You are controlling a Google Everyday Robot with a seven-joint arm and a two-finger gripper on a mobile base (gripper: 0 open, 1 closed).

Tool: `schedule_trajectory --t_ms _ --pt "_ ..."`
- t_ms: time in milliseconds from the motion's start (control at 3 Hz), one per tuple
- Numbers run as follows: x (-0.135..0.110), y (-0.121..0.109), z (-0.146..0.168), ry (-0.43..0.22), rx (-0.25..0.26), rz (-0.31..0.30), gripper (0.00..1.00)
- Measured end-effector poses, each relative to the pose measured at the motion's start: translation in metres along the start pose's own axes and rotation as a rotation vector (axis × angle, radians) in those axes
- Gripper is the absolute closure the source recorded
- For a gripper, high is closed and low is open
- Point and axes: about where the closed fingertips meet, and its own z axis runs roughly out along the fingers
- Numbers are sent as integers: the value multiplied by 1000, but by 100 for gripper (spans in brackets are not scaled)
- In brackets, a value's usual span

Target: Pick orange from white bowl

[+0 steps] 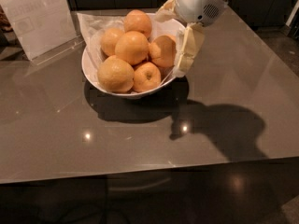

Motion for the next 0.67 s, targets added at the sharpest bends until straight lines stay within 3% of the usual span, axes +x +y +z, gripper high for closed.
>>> schedule_trajectory --t_ms 333,667 --pt "-13 -13 32 -43 -69 -52 0" --pt "-28 -31 55 -73 -93 -99 0"
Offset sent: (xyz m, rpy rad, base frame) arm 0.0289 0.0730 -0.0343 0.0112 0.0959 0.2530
